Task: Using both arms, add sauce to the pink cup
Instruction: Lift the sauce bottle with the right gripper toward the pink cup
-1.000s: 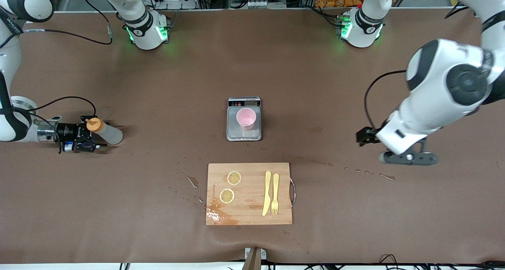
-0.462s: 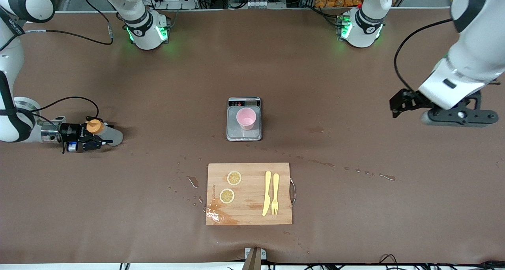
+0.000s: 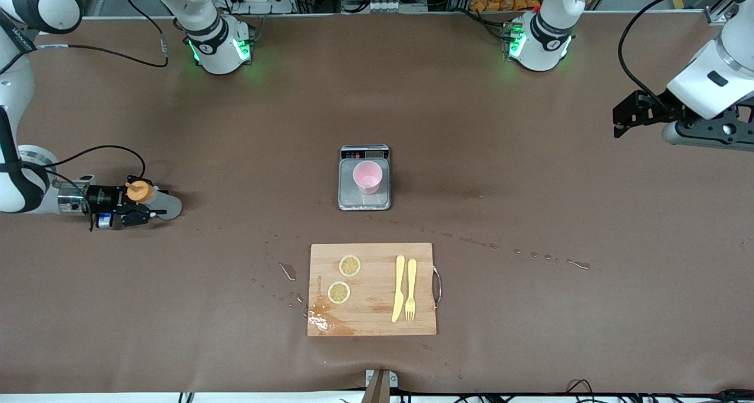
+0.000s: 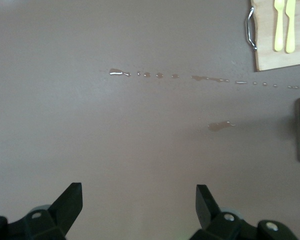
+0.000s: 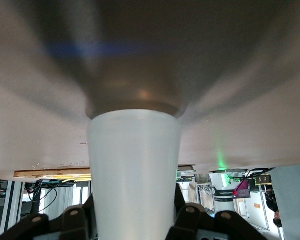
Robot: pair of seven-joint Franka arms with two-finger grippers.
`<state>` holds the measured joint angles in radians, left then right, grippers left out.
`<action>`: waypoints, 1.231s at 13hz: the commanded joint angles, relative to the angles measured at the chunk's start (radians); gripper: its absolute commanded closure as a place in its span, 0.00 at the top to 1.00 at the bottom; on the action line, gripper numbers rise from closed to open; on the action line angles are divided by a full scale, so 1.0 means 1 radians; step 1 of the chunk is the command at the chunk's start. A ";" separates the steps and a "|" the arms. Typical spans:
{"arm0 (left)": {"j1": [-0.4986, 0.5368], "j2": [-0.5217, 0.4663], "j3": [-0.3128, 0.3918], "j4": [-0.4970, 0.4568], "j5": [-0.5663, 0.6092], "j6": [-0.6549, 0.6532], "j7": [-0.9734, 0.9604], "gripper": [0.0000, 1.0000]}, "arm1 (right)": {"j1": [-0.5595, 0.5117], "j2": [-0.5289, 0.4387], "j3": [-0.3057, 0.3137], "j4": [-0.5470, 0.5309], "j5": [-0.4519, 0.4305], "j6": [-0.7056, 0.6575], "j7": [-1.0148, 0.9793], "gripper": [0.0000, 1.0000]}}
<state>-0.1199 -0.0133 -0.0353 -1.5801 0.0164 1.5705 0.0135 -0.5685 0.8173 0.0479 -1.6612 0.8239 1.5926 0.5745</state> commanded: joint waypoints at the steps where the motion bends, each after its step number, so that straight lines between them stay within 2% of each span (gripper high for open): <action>1: -0.009 -0.017 0.015 -0.018 -0.064 -0.003 -0.006 1.00 | 0.044 -0.059 -0.007 -0.005 0.014 -0.005 0.063 0.56; 5: -0.012 -0.014 0.009 -0.012 -0.072 0.031 -0.009 1.00 | 0.099 -0.105 -0.010 0.021 -0.017 0.003 0.143 0.57; 9: -0.009 -0.011 0.014 -0.012 -0.092 0.065 -0.007 1.00 | 0.214 -0.225 -0.008 0.031 -0.167 0.090 0.339 0.58; 11: -0.009 -0.011 0.012 -0.012 -0.082 0.065 -0.012 1.00 | 0.252 -0.268 -0.008 0.032 -0.215 0.107 0.415 0.58; 14: -0.003 -0.008 0.021 -0.001 -0.072 0.060 -0.021 1.00 | 0.298 -0.297 -0.010 0.037 -0.218 0.109 0.499 0.58; 16: -0.001 -0.007 0.020 0.008 -0.018 0.057 -0.010 1.00 | 0.340 -0.314 -0.010 0.037 -0.241 0.115 0.560 0.58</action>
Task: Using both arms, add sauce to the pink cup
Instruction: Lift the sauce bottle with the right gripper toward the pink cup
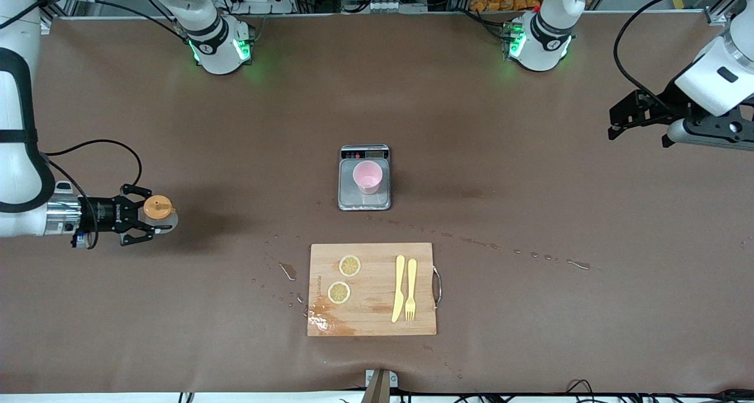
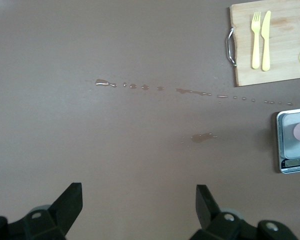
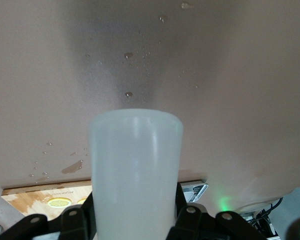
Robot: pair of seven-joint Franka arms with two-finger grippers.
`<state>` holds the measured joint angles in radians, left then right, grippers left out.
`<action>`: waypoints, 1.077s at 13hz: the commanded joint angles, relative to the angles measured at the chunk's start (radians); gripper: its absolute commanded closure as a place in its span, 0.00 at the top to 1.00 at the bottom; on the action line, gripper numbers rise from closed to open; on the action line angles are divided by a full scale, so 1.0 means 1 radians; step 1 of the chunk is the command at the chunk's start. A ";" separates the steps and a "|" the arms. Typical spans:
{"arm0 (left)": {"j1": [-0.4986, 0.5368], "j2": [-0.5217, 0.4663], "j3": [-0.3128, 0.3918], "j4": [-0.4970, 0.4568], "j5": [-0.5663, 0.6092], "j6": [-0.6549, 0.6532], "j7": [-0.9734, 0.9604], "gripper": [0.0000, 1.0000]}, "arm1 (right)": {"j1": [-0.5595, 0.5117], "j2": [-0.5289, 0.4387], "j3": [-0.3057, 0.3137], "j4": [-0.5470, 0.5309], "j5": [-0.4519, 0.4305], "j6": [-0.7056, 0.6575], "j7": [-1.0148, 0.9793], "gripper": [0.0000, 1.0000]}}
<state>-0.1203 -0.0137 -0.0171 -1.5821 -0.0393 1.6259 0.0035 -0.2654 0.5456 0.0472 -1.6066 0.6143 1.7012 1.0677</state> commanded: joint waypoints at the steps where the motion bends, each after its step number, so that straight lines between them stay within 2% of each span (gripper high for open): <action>1: -0.001 -0.006 0.002 0.017 0.038 -0.001 -0.005 1.00 | 0.073 -0.059 -0.007 -0.018 -0.072 0.038 0.133 0.58; 3: -0.002 -0.006 -0.001 0.024 0.038 -0.024 -0.008 1.00 | 0.147 -0.088 -0.006 -0.016 -0.175 0.061 0.234 0.58; 7: -0.012 -0.003 -0.007 0.045 0.027 -0.037 -0.008 1.00 | 0.241 -0.150 -0.001 -0.018 -0.289 0.055 0.423 0.58; 11: -0.007 -0.002 -0.009 0.045 0.024 -0.037 -0.007 1.00 | 0.343 -0.167 -0.003 -0.019 -0.336 0.054 0.587 0.58; 14: -0.007 0.000 -0.009 0.044 0.026 -0.037 -0.004 1.00 | 0.443 -0.171 -0.001 -0.016 -0.444 0.051 0.748 0.58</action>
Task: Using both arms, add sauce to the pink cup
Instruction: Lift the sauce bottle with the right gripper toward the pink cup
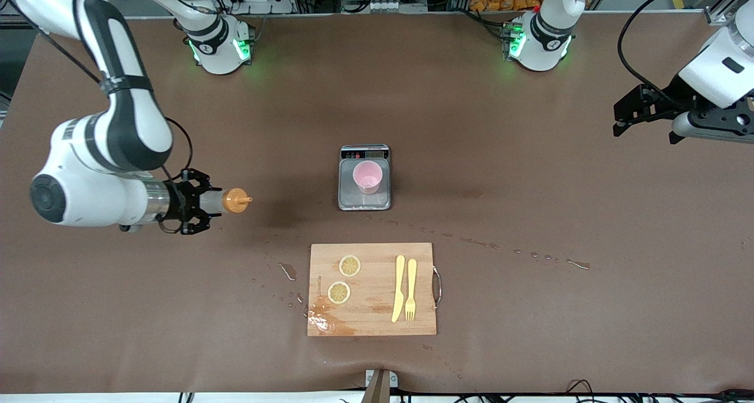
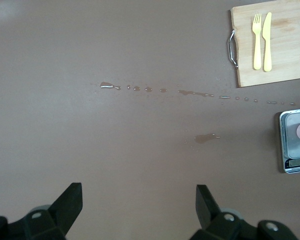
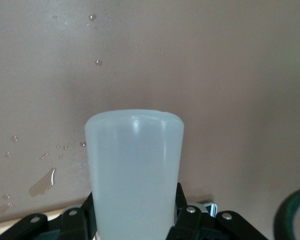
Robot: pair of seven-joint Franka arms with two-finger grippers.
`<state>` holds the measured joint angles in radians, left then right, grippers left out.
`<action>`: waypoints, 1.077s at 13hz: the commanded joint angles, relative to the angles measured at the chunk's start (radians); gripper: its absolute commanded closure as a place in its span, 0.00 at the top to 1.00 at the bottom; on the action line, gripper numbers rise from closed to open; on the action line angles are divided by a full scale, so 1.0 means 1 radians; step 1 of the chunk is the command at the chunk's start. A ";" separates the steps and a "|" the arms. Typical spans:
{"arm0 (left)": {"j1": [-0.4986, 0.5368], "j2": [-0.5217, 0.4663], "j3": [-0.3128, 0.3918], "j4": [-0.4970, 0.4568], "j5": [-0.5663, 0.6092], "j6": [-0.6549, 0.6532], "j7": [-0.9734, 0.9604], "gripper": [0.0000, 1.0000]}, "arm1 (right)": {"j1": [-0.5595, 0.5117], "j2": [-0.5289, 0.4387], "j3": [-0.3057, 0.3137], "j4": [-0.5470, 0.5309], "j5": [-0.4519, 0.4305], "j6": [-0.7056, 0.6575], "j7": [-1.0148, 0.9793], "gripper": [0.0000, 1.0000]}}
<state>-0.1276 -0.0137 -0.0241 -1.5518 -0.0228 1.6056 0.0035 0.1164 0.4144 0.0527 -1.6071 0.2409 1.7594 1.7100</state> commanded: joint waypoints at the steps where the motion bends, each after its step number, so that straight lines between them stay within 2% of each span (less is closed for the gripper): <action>1: 0.002 0.001 -0.002 0.013 0.007 -0.016 -0.002 1.00 | 0.098 -0.040 -0.007 -0.016 -0.103 -0.012 0.167 0.58; 5: -0.004 0.006 -0.002 0.018 0.007 -0.018 -0.002 1.00 | 0.221 -0.036 -0.005 0.006 -0.210 -0.049 0.360 0.58; 9: -0.004 0.006 -0.010 0.019 0.009 -0.018 -0.005 1.00 | 0.345 -0.006 -0.008 0.071 -0.311 -0.135 0.534 0.58; 10: -0.003 0.006 -0.010 0.019 0.009 -0.018 -0.005 1.00 | 0.360 -0.005 -0.007 0.081 -0.311 -0.147 0.560 0.56; 11: -0.003 0.005 -0.008 0.021 0.009 -0.018 -0.005 1.00 | 0.365 -0.006 -0.007 0.082 -0.308 -0.149 0.566 0.39; 12: -0.003 0.001 -0.010 0.021 0.010 -0.018 -0.007 1.00 | 0.376 -0.006 -0.007 0.088 -0.304 -0.150 0.566 0.36; 14: -0.004 0.001 -0.011 0.021 0.012 -0.018 -0.007 1.00 | 0.374 -0.008 -0.005 0.098 -0.287 -0.150 0.563 0.37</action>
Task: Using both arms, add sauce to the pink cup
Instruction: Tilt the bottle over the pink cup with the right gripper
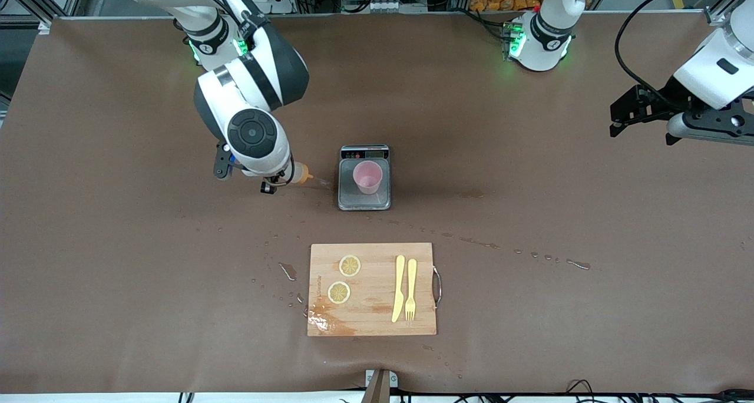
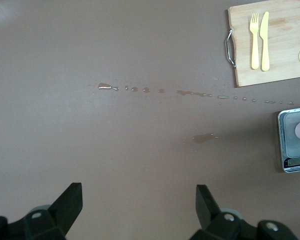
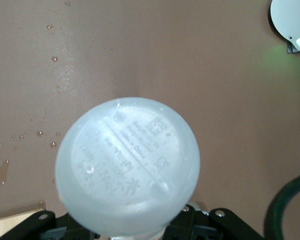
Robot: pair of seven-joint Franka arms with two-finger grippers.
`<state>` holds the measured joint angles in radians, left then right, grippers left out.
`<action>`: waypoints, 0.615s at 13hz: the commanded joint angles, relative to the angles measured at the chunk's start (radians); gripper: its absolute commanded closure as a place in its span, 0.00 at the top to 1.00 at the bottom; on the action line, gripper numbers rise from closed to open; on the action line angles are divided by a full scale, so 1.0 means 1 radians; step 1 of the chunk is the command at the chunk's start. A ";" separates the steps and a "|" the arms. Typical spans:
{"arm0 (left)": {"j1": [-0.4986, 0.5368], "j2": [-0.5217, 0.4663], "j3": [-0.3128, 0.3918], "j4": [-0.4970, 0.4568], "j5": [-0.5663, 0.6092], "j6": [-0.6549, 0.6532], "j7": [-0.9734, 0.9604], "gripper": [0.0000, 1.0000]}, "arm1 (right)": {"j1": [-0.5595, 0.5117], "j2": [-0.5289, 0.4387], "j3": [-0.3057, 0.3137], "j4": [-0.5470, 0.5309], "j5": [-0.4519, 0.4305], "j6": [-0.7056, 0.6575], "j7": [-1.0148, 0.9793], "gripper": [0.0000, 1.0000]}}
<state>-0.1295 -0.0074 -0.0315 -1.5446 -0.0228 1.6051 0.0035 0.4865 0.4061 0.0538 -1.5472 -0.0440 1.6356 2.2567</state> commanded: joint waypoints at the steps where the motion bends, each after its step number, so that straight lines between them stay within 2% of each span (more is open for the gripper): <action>1: -0.004 -0.005 -0.005 0.014 0.014 -0.017 -0.008 1.00 | 0.000 -0.003 -0.008 0.057 0.036 -0.028 0.017 0.37; 4: -0.004 -0.003 -0.007 0.012 0.017 -0.017 -0.008 1.00 | -0.035 -0.007 -0.011 0.130 0.163 -0.054 0.006 0.38; 8: -0.004 -0.002 -0.024 0.014 0.024 -0.017 -0.010 1.00 | -0.081 -0.027 -0.011 0.131 0.274 -0.062 -0.069 0.38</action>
<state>-0.1301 -0.0075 -0.0409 -1.5436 -0.0228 1.6049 0.0035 0.4387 0.4043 0.0365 -1.4237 0.1695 1.5944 2.2192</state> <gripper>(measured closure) 0.000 0.568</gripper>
